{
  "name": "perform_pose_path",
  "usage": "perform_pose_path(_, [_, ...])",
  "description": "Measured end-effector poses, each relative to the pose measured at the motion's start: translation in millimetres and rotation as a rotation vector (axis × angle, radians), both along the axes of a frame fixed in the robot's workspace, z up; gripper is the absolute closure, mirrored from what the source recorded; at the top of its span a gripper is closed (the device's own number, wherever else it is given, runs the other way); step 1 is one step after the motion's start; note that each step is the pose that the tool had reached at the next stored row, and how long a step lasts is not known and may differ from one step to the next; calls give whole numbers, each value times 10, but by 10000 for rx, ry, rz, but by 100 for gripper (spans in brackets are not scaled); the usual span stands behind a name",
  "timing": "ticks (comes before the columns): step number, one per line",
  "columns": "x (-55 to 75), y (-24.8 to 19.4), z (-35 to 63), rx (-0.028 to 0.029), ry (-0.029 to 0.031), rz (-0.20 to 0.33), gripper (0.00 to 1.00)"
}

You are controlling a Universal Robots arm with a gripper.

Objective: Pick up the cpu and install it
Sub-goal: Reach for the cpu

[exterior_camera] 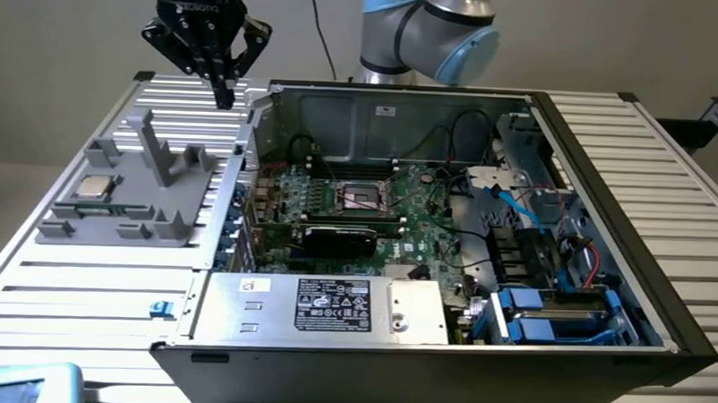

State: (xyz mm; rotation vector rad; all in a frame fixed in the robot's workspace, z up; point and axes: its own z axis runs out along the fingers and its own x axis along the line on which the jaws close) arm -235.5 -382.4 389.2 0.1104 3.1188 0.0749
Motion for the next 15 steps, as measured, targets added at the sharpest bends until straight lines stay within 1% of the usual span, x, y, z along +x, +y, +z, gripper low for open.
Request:
perform_pose_path(7, [-318, 45, -41, 0, 0, -1, 88])
perform_pose_path(11, [-501, 56, -56, 0, 16, -2, 88])
perform_pose_path(15, [-680, 63, -68, 3, 19, -1, 88])
